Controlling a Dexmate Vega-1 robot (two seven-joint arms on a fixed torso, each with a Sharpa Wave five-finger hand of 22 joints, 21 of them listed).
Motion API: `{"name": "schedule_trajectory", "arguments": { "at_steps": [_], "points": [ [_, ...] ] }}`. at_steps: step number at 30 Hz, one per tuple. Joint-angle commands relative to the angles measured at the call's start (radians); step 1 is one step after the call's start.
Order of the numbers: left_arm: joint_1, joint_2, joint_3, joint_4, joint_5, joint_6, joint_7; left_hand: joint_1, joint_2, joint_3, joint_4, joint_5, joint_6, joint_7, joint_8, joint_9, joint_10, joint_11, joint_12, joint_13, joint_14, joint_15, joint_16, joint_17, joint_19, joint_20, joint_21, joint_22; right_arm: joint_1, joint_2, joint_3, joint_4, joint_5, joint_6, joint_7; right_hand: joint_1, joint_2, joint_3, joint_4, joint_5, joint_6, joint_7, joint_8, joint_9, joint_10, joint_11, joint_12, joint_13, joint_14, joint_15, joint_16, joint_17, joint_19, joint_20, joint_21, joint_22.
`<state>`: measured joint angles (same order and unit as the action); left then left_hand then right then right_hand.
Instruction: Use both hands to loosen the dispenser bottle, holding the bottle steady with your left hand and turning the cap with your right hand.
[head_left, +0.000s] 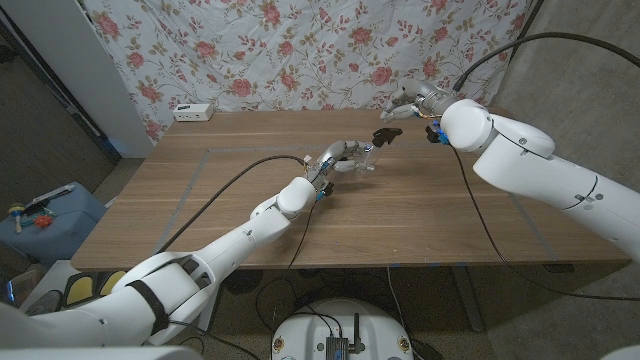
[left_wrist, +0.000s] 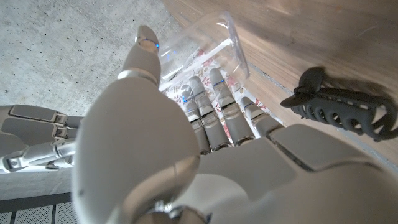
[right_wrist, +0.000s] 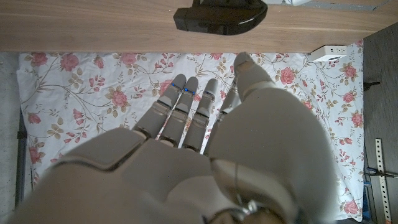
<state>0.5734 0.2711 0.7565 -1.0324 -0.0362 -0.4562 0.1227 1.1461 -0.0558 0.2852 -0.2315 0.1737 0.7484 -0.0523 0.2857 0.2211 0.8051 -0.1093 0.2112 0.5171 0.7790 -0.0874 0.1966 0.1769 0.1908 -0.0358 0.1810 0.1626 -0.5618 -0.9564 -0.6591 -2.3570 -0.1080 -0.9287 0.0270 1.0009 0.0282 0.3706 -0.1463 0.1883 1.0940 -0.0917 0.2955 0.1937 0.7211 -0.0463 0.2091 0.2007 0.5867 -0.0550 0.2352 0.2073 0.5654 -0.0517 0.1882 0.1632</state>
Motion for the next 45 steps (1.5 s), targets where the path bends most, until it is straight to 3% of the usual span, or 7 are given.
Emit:
{"name": "schedule_trajectory", "arguments": {
  "at_steps": [1, 17, 22, 24, 31, 38, 45],
  "points": [
    [0.000, -0.015, -0.009, 0.028, -0.007, -0.046, 0.025, -0.121, 0.137, 0.085, 0.078, 0.006, 0.112, -0.025, 0.008, 0.003, 0.051, -0.037, 0.011, 0.004, 0.012, -0.065, 0.002, 0.003, 0.010, -0.067, 0.002, 0.001, 0.010, -0.012, 0.000, -0.023, 0.003, -0.034, 0.001, -0.006, -0.009, -0.003, -0.002, 0.002, -0.040, -0.010, -0.016, 0.005, -0.010, -0.004, -0.006, 0.004, -0.008, -0.098, -0.012, 0.000, -0.008, -0.007, -0.004, 0.002],
    [0.002, -0.015, -0.013, 0.023, -0.007, -0.050, 0.028, -0.121, 0.136, 0.086, 0.078, 0.006, 0.121, -0.025, 0.011, 0.003, 0.057, -0.035, 0.011, 0.002, 0.020, -0.068, 0.003, 0.002, 0.012, -0.068, 0.002, 0.001, 0.055, -0.074, -0.011, -0.032, 0.038, -0.023, 0.098, -0.031, -0.049, 0.003, -0.008, 0.009, -0.327, -0.080, -0.118, 0.009, -0.118, 0.006, -0.027, 0.011, -0.100, -0.039, -0.046, -0.003, -0.073, 0.062, -0.012, 0.003],
    [0.003, -0.013, -0.013, 0.018, -0.007, -0.046, 0.026, -0.120, 0.136, 0.086, 0.078, 0.006, 0.118, -0.024, 0.010, 0.003, 0.056, -0.035, 0.011, 0.002, 0.018, -0.067, 0.003, 0.003, 0.012, -0.067, 0.002, 0.002, 0.057, -0.067, -0.010, -0.034, 0.043, -0.053, 0.098, -0.049, -0.066, 0.003, -0.004, 0.014, -0.425, -0.049, -0.123, 0.011, -0.170, 0.022, -0.028, 0.013, -0.143, -0.017, -0.049, -0.003, -0.092, 0.083, -0.010, 0.004],
    [0.003, -0.012, -0.013, 0.015, -0.007, -0.043, 0.025, -0.121, 0.137, 0.086, 0.078, 0.006, 0.118, -0.026, 0.010, 0.003, 0.056, -0.036, 0.011, 0.002, 0.019, -0.067, 0.003, 0.003, 0.013, -0.069, 0.002, 0.002, 0.050, -0.063, -0.005, -0.040, 0.045, -0.071, 0.084, -0.095, -0.071, -0.011, 0.016, 0.012, -0.473, -0.003, -0.119, 0.013, -0.180, 0.043, -0.021, 0.016, -0.159, 0.000, -0.044, 0.001, -0.100, 0.093, -0.007, 0.004],
    [-0.002, -0.015, -0.012, 0.026, -0.008, -0.048, 0.020, -0.120, 0.136, 0.086, 0.077, 0.006, 0.120, -0.024, 0.011, 0.003, 0.056, -0.037, 0.011, 0.003, 0.018, -0.066, 0.002, 0.003, 0.013, -0.068, 0.002, 0.002, 0.064, -0.040, -0.041, -0.066, 0.016, -0.173, 0.027, -0.286, -0.094, -0.091, 0.092, 0.010, -0.470, 0.058, -0.091, 0.019, -0.135, 0.069, 0.015, 0.032, -0.149, 0.026, -0.025, 0.006, -0.113, 0.120, -0.003, 0.006],
    [-0.012, -0.025, -0.011, 0.051, -0.009, -0.065, 0.021, -0.120, 0.136, 0.086, 0.077, 0.006, 0.120, -0.024, 0.010, 0.003, 0.056, -0.036, 0.011, 0.003, 0.020, -0.067, 0.002, 0.003, 0.013, -0.068, 0.002, 0.002, 0.116, -0.005, -0.112, -0.075, -0.003, -0.289, -0.014, -0.483, -0.085, -0.156, 0.173, 0.005, -0.363, 0.116, -0.055, 0.021, -0.039, 0.094, 0.061, 0.049, -0.077, 0.050, -0.002, 0.009, -0.096, 0.141, 0.005, 0.006],
    [-0.011, -0.025, -0.011, 0.051, -0.007, -0.062, 0.027, -0.119, 0.135, 0.086, 0.077, 0.006, 0.120, -0.028, 0.010, 0.003, 0.059, -0.038, 0.012, 0.003, 0.019, -0.068, 0.002, 0.003, 0.014, -0.068, 0.002, 0.002, 0.201, 0.016, -0.210, -0.071, 0.002, -0.392, -0.038, -0.580, -0.081, -0.187, 0.210, 0.001, -0.255, 0.149, -0.015, 0.032, 0.013, 0.114, 0.079, 0.052, -0.033, 0.068, 0.001, 0.006, -0.052, 0.149, 0.012, 0.006]
  ]
}}
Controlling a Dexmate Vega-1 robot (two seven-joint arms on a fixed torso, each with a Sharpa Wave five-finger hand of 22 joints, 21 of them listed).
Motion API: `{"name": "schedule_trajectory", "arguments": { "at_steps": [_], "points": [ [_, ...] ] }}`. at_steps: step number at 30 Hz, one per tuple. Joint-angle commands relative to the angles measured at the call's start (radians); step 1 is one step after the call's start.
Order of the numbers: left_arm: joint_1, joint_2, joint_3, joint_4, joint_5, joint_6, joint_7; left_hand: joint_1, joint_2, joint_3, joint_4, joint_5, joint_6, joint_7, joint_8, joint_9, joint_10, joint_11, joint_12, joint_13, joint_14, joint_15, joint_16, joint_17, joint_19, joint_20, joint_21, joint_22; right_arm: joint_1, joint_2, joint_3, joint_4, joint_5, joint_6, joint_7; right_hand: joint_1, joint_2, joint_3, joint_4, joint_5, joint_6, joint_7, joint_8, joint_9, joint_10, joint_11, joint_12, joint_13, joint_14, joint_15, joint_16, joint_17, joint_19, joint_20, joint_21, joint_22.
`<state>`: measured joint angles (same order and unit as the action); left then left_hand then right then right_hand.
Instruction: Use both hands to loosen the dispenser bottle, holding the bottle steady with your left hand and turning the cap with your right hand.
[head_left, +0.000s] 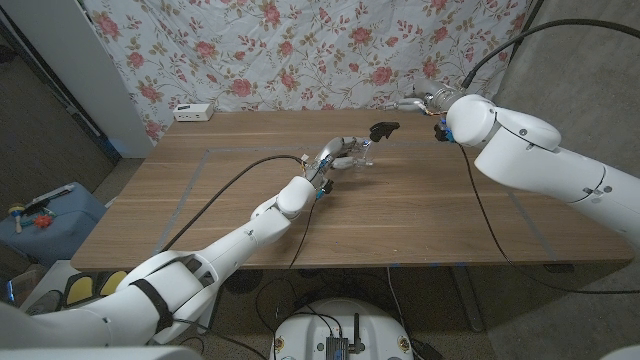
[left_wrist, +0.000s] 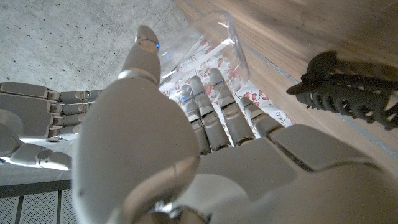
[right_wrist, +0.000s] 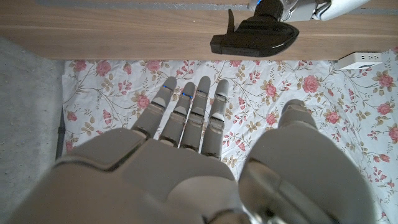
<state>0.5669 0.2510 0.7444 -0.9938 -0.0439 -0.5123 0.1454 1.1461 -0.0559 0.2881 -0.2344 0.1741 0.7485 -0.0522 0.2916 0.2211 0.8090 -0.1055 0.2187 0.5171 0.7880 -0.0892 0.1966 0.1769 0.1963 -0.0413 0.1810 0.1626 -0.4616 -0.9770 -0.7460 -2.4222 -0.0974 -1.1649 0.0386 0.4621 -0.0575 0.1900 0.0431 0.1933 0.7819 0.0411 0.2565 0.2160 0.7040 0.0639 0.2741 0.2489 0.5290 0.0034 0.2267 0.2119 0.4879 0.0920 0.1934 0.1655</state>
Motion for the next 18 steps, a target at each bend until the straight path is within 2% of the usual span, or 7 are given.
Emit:
{"name": "schedule_trajectory", "arguments": {
  "at_steps": [1, 4, 5, 10, 12, 15, 18],
  "points": [
    [-0.004, -0.005, 0.001, 0.011, 0.001, -0.006, 0.005, -0.119, 0.136, 0.083, 0.080, 0.006, 0.119, -0.027, 0.004, 0.004, 0.054, -0.039, 0.004, 0.003, 0.009, -0.066, 0.002, 0.004, 0.008, -0.062, 0.002, 0.002, 0.112, 0.038, -0.134, -0.004, -0.004, -0.166, -0.051, -0.046, 0.006, -0.007, 0.023, -0.004, 0.061, 0.017, 0.026, 0.011, 0.032, 0.005, 0.014, 0.004, 0.027, 0.010, 0.009, 0.001, 0.033, 0.005, 0.009, 0.003],
    [-0.003, -0.005, 0.001, 0.009, 0.003, -0.006, 0.009, -0.120, 0.136, 0.083, 0.080, 0.006, 0.117, -0.026, 0.003, 0.004, 0.052, -0.038, 0.003, 0.003, 0.010, -0.066, 0.002, 0.004, 0.008, -0.063, 0.002, 0.002, 0.147, 0.044, -0.176, 0.003, 0.006, -0.196, -0.062, -0.071, 0.011, -0.014, 0.033, -0.003, 0.083, 0.024, 0.035, 0.015, 0.041, 0.010, 0.016, 0.003, 0.042, 0.010, 0.012, 0.001, 0.049, 0.005, 0.011, 0.003],
    [-0.002, -0.005, 0.001, 0.009, 0.004, -0.006, 0.011, -0.120, 0.136, 0.083, 0.080, 0.006, 0.118, -0.026, 0.004, 0.004, 0.052, -0.039, 0.003, 0.003, 0.010, -0.068, 0.003, 0.004, 0.008, -0.062, 0.002, 0.002, 0.155, 0.046, -0.184, 0.005, 0.012, -0.204, -0.066, -0.083, 0.015, -0.017, 0.039, -0.002, 0.095, 0.036, 0.041, 0.017, 0.047, 0.013, 0.018, 0.003, 0.047, 0.010, 0.012, 0.001, 0.052, 0.004, 0.009, 0.003],
    [-0.001, -0.005, 0.001, 0.007, 0.008, -0.005, 0.018, -0.119, 0.137, 0.084, 0.080, 0.006, 0.119, -0.024, 0.004, 0.004, 0.051, -0.039, 0.003, 0.004, 0.011, -0.066, 0.002, 0.004, 0.007, -0.061, 0.001, 0.002, 0.198, 0.049, -0.229, 0.012, 0.035, -0.231, -0.076, -0.115, 0.021, -0.026, 0.053, 0.002, 0.137, 0.037, 0.058, 0.021, 0.062, 0.017, 0.020, 0.001, 0.062, 0.013, 0.011, 0.000, 0.072, 0.005, 0.011, 0.003],
    [-0.001, -0.006, 0.001, 0.008, 0.008, -0.006, 0.019, -0.118, 0.137, 0.084, 0.080, 0.006, 0.120, -0.024, 0.004, 0.004, 0.053, -0.040, 0.003, 0.004, 0.010, -0.067, 0.002, 0.004, 0.008, -0.062, 0.001, 0.002, 0.206, 0.049, -0.242, 0.014, 0.032, -0.231, -0.071, -0.129, 0.023, -0.030, 0.059, 0.004, 0.161, 0.034, 0.067, 0.022, 0.064, 0.019, 0.019, -0.001, 0.066, 0.016, 0.010, 0.000, 0.076, 0.003, 0.009, 0.003],
    [-0.002, -0.009, 0.002, 0.011, 0.009, -0.009, 0.021, -0.118, 0.137, 0.084, 0.080, 0.006, 0.119, -0.025, 0.004, 0.004, 0.055, -0.039, 0.004, 0.004, 0.010, -0.067, 0.002, 0.003, 0.007, -0.062, 0.001, 0.002, 0.214, 0.051, -0.254, 0.018, 0.022, -0.231, -0.049, -0.147, 0.026, -0.036, 0.066, 0.009, 0.194, 0.044, 0.077, 0.020, 0.070, 0.026, 0.018, -0.003, 0.077, 0.014, 0.010, -0.001, 0.084, 0.002, 0.008, 0.002],
    [-0.003, -0.010, 0.003, 0.014, 0.010, -0.011, 0.022, -0.118, 0.137, 0.084, 0.080, 0.006, 0.119, -0.024, 0.004, 0.004, 0.055, -0.041, 0.004, 0.004, 0.010, -0.068, 0.002, 0.004, 0.007, -0.062, 0.001, 0.002, 0.205, 0.061, -0.248, 0.026, 0.003, -0.231, -0.022, -0.153, 0.027, -0.038, 0.068, 0.011, 0.205, 0.040, 0.080, 0.019, 0.072, 0.029, 0.018, -0.004, 0.078, 0.015, 0.010, -0.001, 0.087, 0.001, 0.008, 0.002]
  ]
}}
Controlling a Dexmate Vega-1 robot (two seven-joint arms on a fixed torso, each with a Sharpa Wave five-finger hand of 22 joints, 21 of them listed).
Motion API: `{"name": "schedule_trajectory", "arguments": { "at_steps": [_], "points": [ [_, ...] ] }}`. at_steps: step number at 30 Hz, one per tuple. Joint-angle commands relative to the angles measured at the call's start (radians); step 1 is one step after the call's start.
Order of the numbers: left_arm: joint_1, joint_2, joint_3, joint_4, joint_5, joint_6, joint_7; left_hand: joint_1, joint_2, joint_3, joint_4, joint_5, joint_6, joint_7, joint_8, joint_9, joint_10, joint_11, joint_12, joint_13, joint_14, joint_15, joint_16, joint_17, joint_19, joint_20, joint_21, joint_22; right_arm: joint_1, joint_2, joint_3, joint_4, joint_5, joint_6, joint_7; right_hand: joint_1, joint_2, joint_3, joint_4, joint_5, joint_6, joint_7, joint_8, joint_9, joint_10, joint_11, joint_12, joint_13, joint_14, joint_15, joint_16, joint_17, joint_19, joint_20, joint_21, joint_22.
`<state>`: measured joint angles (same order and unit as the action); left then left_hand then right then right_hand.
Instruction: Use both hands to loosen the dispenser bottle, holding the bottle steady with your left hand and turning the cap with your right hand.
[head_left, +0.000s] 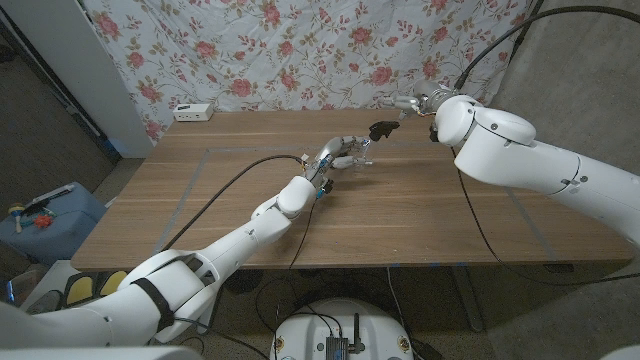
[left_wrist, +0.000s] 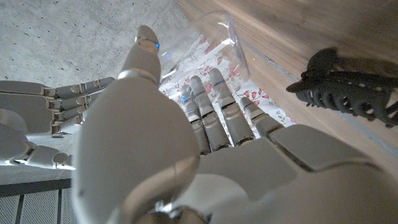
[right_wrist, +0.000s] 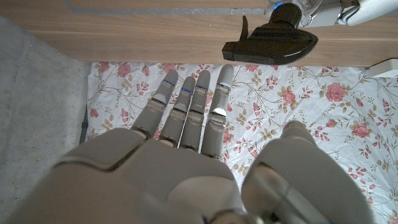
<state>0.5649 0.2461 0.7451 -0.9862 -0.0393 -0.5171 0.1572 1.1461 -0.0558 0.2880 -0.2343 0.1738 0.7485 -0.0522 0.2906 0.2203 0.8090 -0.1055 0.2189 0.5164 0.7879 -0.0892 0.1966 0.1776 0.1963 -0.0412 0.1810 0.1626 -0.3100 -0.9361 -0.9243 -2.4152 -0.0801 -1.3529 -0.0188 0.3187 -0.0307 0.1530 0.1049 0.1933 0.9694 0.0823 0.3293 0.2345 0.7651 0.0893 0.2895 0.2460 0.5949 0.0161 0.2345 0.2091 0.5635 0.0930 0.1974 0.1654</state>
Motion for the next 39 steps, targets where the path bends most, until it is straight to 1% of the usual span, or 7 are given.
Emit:
{"name": "schedule_trajectory", "arguments": {
  "at_steps": [1, 7, 11, 22, 28, 33, 39],
  "points": [
    [-0.002, -0.005, 0.002, 0.006, 0.006, -0.006, 0.010, -0.118, 0.138, 0.084, 0.080, 0.007, 0.119, -0.024, 0.005, 0.004, 0.053, -0.039, 0.003, 0.004, 0.008, -0.067, 0.001, 0.003, 0.007, -0.061, 0.001, 0.002, 0.046, 0.026, -0.061, 0.023, -0.020, -0.043, 0.044, -0.011, 0.000, -0.002, 0.007, 0.011, 0.018, -0.003, 0.007, 0.000, 0.010, 0.004, 0.002, -0.001, 0.013, 0.002, 0.002, 0.001, 0.012, 0.000, 0.003, 0.003],
    [0.002, -0.001, 0.002, -0.006, 0.010, -0.001, 0.014, -0.117, 0.137, 0.084, 0.079, 0.007, 0.119, -0.024, 0.004, 0.004, 0.051, -0.040, 0.002, 0.005, 0.008, -0.065, 0.001, 0.003, 0.007, -0.061, 0.001, 0.002, 0.007, 0.055, -0.025, 0.047, -0.045, -0.043, 0.088, -0.021, 0.002, -0.005, 0.011, 0.014, 0.023, -0.002, 0.008, -0.002, 0.005, 0.010, -0.002, -0.003, 0.012, 0.005, 0.000, 0.001, 0.013, 0.001, 0.002, 0.002],
    [0.008, 0.005, 0.001, -0.021, 0.010, 0.010, 0.014, -0.117, 0.137, 0.084, 0.079, 0.007, 0.118, -0.023, 0.004, 0.005, 0.054, -0.041, 0.003, 0.005, 0.007, -0.065, 0.001, 0.003, 0.007, -0.061, 0.001, 0.002, -0.013, 0.072, -0.015, 0.057, -0.084, -0.043, 0.113, -0.034, 0.009, -0.008, 0.017, 0.021, -0.001, -0.008, -0.007, -0.006, 0.028, 0.003, 0.005, -0.004, 0.022, 0.007, 0.000, 0.001, 0.015, 0.006, -0.001, 0.002],
    [0.012, 0.008, 0.000, -0.030, 0.008, 0.014, 0.010, -0.117, 0.138, 0.083, 0.080, 0.007, 0.119, -0.028, 0.004, 0.005, 0.052, -0.040, 0.002, 0.005, 0.007, -0.064, 0.001, 0.004, 0.007, -0.060, 0.001, 0.002, -0.074, 0.137, 0.008, 0.095, -0.362, -0.043, 0.332, -0.033, 0.015, -0.007, 0.012, 0.028, 0.003, -0.007, -0.011, -0.011, 0.030, 0.000, 0.003, -0.007, 0.029, 0.006, -0.003, -0.002, 0.015, 0.012, -0.004, 0.002],
    [0.009, 0.006, 0.001, -0.023, 0.006, 0.010, 0.004, -0.117, 0.138, 0.083, 0.080, 0.007, 0.118, -0.026, 0.004, 0.005, 0.053, -0.042, 0.002, 0.005, 0.008, -0.063, 0.002, 0.004, 0.007, -0.060, 0.001, 0.002, -0.085, 0.161, 0.011, 0.115, -0.457, -0.043, 0.410, -0.028, 0.016, -0.006, 0.008, 0.031, -0.002, -0.007, -0.015, -0.013, 0.028, 0.002, 0.001, -0.008, 0.027, 0.006, -0.006, -0.004, 0.014, 0.013, -0.006, 0.002],
    [0.006, 0.004, 0.001, -0.016, 0.003, 0.008, 0.000, -0.117, 0.138, 0.083, 0.080, 0.007, 0.118, -0.023, 0.004, 0.005, 0.053, -0.040, 0.002, 0.005, 0.006, -0.062, 0.001, 0.004, 0.007, -0.059, 0.001, 0.002, -0.076, 0.167, 0.001, 0.124, -0.471, -0.043, 0.429, -0.016, 0.016, -0.003, -0.003, 0.035, -0.029, -0.007, -0.030, -0.016, 0.017, -0.002, -0.005, -0.007, 0.024, 0.001, -0.011, -0.006, 0.011, 0.013, -0.008, 0.002],
    [0.006, 0.004, 0.001, -0.017, 0.002, 0.009, 0.001, -0.117, 0.138, 0.084, 0.080, 0.007, 0.119, -0.024, 0.004, 0.005, 0.055, -0.042, 0.002, 0.005, 0.007, -0.063, 0.001, 0.003, 0.007, -0.060, 0.001, 0.002, -0.048, 0.155, -0.019, 0.125, -0.420, -0.043, 0.405, 0.015, 0.015, 0.005, -0.026, 0.039, -0.060, -0.011, -0.046, -0.018, 0.005, -0.004, -0.010, -0.005, 0.022, 0.000, -0.016, -0.008, 0.009, 0.010, -0.010, 0.002]
  ]
}}
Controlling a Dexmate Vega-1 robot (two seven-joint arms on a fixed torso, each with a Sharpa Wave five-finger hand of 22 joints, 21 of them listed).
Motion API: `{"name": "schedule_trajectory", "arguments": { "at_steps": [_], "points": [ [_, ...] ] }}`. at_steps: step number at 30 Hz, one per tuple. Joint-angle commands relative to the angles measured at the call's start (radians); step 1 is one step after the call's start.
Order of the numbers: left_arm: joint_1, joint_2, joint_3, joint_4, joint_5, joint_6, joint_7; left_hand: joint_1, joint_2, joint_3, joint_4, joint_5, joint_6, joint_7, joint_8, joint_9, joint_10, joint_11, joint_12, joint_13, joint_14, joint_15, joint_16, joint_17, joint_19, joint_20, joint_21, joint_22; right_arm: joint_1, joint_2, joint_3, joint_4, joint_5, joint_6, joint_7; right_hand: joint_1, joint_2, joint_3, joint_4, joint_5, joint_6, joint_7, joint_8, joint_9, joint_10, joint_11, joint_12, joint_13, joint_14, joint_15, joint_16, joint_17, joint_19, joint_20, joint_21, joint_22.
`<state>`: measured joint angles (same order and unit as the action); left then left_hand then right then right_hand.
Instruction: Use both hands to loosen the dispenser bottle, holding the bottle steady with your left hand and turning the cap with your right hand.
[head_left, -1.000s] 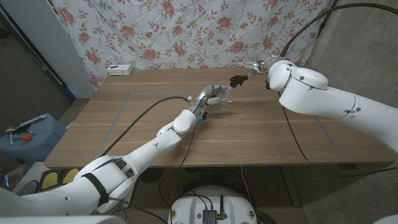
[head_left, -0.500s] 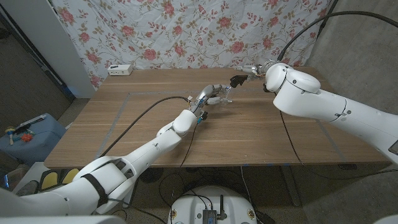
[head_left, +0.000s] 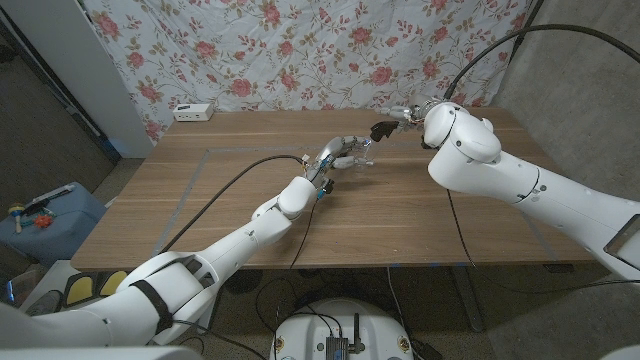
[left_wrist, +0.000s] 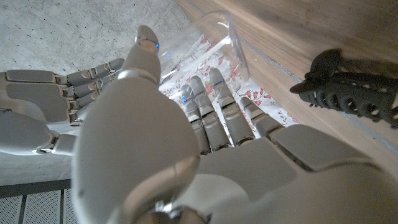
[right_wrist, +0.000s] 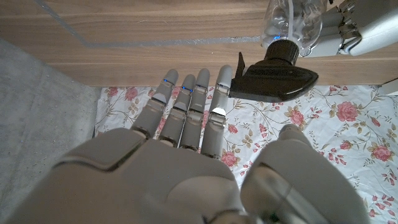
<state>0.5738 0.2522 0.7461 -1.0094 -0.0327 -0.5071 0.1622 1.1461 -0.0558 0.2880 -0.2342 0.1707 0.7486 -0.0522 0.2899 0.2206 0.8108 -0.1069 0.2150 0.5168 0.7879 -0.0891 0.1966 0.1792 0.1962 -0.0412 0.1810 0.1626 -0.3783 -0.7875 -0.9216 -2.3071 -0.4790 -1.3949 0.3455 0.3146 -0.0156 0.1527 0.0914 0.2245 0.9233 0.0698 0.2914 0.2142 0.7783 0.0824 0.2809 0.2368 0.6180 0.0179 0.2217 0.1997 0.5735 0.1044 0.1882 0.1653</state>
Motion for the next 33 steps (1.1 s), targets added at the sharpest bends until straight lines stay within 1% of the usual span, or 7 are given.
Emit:
{"name": "schedule_trajectory", "arguments": {
  "at_steps": [1, 2, 8, 12, 18, 24, 33],
  "points": [
    [-0.003, -0.001, 0.000, 0.006, -0.004, 0.000, -0.005, -0.117, 0.139, 0.083, 0.080, 0.010, 0.118, -0.024, 0.004, 0.004, 0.053, -0.039, 0.006, 0.004, 0.007, -0.063, 0.001, 0.002, 0.007, -0.059, 0.001, 0.002, 0.022, 0.007, -0.022, 0.017, -0.013, -0.001, 0.033, 0.025, 0.000, 0.007, -0.018, 0.009, -0.017, 0.002, -0.009, 0.003, -0.009, 0.001, -0.002, 0.005, -0.001, -0.001, -0.003, 0.001, -0.001, -0.001, -0.001, 0.002],
    [-0.002, -0.001, 0.000, 0.005, -0.004, 0.001, -0.005, -0.117, 0.138, 0.084, 0.080, 0.010, 0.117, -0.023, 0.004, 0.004, 0.053, -0.039, 0.007, 0.005, 0.007, -0.063, 0.001, 0.002, 0.007, -0.060, 0.001, 0.002, 0.026, 0.005, -0.023, 0.016, 0.001, -0.001, 0.026, 0.028, 0.000, 0.008, -0.019, 0.009, -0.018, 0.002, -0.010, 0.003, -0.010, 0.000, -0.002, 0.005, -0.002, -0.001, -0.004, 0.001, -0.001, -0.001, -0.001, 0.002],
    [-0.003, -0.001, 0.000, 0.006, -0.006, 0.002, -0.007, -0.117, 0.140, 0.084, 0.080, 0.010, 0.119, -0.022, 0.004, 0.004, 0.052, -0.040, 0.006, 0.005, 0.007, -0.063, 0.001, 0.002, 0.007, -0.060, 0.001, 0.002, 0.057, -0.015, -0.038, 0.011, 0.095, -0.001, -0.022, 0.084, 0.000, 0.025, -0.059, 0.010, -0.055, -0.002, -0.027, 0.003, -0.033, 0.000, -0.011, 0.009, -0.014, -0.001, -0.012, 0.000, -0.011, 0.000, -0.004, 0.002],
    [-0.005, -0.005, 0.001, 0.011, -0.007, 0.000, -0.009, -0.118, 0.139, 0.084, 0.081, 0.010, 0.120, -0.021, 0.005, 0.004, 0.053, -0.038, 0.007, 0.005, 0.008, -0.061, 0.001, 0.001, 0.008, -0.059, 0.001, 0.002, 0.070, -0.027, -0.044, 0.005, 0.154, -0.001, -0.064, 0.111, -0.002, 0.032, -0.079, 0.010, -0.081, -0.005, -0.038, 0.004, -0.043, -0.002, -0.015, 0.012, -0.019, 0.002, -0.015, -0.001, -0.016, 0.001, -0.005, 0.002],
    [-0.006, -0.007, 0.002, 0.015, -0.009, 0.000, -0.011, -0.119, 0.139, 0.084, 0.081, 0.010, 0.119, -0.022, 0.004, 0.004, 0.052, -0.039, 0.006, 0.005, 0.008, -0.062, 0.000, 0.001, 0.007, -0.061, 0.001, 0.002, 0.087, -0.047, -0.046, -0.006, 0.251, -0.001, -0.132, 0.161, 0.010, 0.052, -0.113, 0.008, -0.105, -0.010, -0.051, 0.002, -0.058, -0.001, -0.021, 0.015, -0.025, 0.003, -0.016, 0.000, -0.020, -0.001, -0.004, 0.003],
    [-0.001, -0.004, 0.001, 0.006, -0.010, 0.006, -0.010, -0.120, 0.139, 0.085, 0.082, 0.010, 0.120, -0.020, 0.004, 0.005, 0.055, -0.039, 0.007, 0.005, 0.008, -0.062, 0.000, 0.000, 0.008, -0.060, 0.001, 0.002, 0.111, -0.067, -0.054, -0.011, 0.347, 0.009, -0.195, 0.201, 0.019, 0.068, -0.140, 0.006, -0.126, -0.013, -0.062, 0.002, -0.068, -0.004, -0.025, 0.017, -0.031, 0.002, -0.018, 0.000, -0.024, -0.002, -0.004, 0.002],
    [0.003, -0.003, 0.000, 0.000, -0.007, 0.006, -0.002, -0.120, 0.140, 0.085, 0.082, 0.010, 0.120, -0.021, 0.004, 0.005, 0.055, -0.038, 0.007, 0.006, 0.010, -0.063, 0.000, 0.000, 0.007, -0.060, 0.001, 0.002, 0.138, -0.091, -0.056, -0.018, 0.462, 0.015, -0.266, 0.260, 0.029, 0.090, -0.182, 0.001, -0.158, -0.038, -0.076, 0.001, -0.089, -0.011, -0.032, 0.021, -0.045, -0.001, -0.020, 0.001, -0.033, -0.004, -0.005, 0.002]
  ]
}}
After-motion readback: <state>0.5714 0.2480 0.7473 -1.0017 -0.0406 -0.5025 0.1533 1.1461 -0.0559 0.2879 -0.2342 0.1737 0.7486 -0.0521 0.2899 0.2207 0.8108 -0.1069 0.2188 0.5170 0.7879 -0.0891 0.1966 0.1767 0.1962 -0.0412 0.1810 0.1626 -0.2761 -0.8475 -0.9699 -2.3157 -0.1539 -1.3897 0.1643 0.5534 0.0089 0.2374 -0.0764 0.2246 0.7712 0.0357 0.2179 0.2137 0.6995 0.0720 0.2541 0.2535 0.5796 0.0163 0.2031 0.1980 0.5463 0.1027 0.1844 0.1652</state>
